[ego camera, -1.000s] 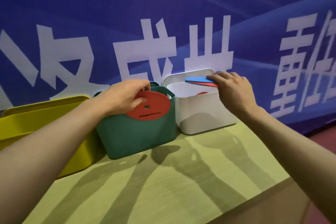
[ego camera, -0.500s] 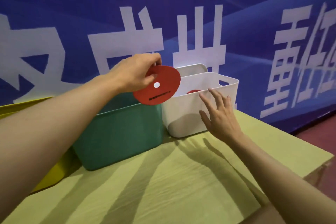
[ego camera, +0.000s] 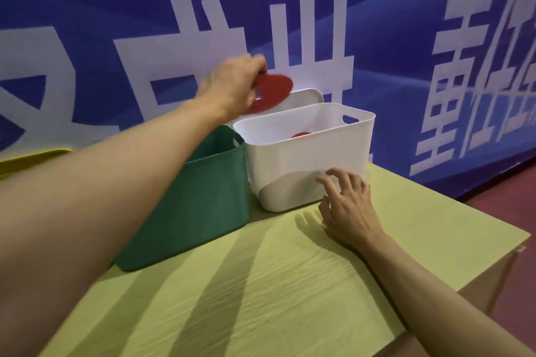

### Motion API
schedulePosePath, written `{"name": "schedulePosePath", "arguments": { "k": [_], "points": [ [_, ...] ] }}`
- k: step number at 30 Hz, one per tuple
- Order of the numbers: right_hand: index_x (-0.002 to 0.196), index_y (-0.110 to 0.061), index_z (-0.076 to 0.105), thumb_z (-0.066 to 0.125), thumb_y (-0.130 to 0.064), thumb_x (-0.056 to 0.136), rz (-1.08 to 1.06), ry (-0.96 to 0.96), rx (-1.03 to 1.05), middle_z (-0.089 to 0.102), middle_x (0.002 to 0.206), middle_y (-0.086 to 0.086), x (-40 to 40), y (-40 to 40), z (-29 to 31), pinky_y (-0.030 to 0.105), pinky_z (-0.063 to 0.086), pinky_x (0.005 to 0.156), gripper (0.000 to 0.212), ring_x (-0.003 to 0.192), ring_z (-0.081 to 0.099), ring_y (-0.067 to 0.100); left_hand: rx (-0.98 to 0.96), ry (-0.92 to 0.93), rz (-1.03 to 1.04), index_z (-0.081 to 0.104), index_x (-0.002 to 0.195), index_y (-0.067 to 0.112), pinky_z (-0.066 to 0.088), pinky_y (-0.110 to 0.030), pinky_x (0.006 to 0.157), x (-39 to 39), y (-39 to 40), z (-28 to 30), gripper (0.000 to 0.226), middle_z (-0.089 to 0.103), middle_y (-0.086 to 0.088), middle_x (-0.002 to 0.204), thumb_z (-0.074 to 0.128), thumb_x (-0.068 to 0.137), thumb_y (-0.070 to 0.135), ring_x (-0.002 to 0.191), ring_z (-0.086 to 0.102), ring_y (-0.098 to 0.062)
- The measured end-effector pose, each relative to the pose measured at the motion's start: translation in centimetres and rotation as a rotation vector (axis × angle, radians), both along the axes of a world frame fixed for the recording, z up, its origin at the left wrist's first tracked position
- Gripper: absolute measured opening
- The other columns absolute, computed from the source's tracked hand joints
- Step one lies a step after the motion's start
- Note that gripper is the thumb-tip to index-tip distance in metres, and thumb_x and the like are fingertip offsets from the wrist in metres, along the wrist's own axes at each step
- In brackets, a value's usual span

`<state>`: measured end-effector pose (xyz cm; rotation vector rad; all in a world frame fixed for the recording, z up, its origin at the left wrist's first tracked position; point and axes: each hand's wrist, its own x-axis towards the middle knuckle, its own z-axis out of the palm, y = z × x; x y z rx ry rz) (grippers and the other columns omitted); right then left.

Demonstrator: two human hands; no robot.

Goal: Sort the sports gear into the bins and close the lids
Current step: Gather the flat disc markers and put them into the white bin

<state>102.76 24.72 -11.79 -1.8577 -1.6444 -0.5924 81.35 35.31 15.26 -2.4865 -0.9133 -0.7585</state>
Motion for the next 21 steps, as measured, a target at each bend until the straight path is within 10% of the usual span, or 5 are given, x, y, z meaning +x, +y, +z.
{"name": "schedulePosePath", "arguments": {
  "k": [4, 21],
  "points": [
    [0.136, -0.024, 0.051, 0.055, -0.027, 0.095, -0.004, 0.013, -0.04, 0.044, 0.142, 0.004, 0.3, -0.2, 0.0, 0.05, 0.038, 0.106, 0.042, 0.127, 0.042, 0.028, -0.459, 0.428, 0.105, 0.045, 0.149, 0.02, 0.04, -0.041, 0.11, 1.2, -0.3, -5.0, 0.064, 0.049, -0.008, 0.151, 0.049, 0.1, 0.061, 0.133, 0.05, -0.027],
    [0.134, -0.023, 0.054, 0.055, -0.033, 0.089, 0.241, -0.228, -0.061, 0.051, 0.134, 0.006, -10.2, -6.2, 4.0, 0.052, 0.042, 0.099, 0.047, 0.118, 0.049, 0.031, -0.455, 0.334, 0.11, 0.071, 0.111, 0.031, 0.049, -0.035, 0.099, -23.4, -9.9, -4.6, 0.024, 0.065, 0.009, 0.116, 0.053, 0.102, 0.044, 0.106, 0.06, -0.007]
  ]
}}
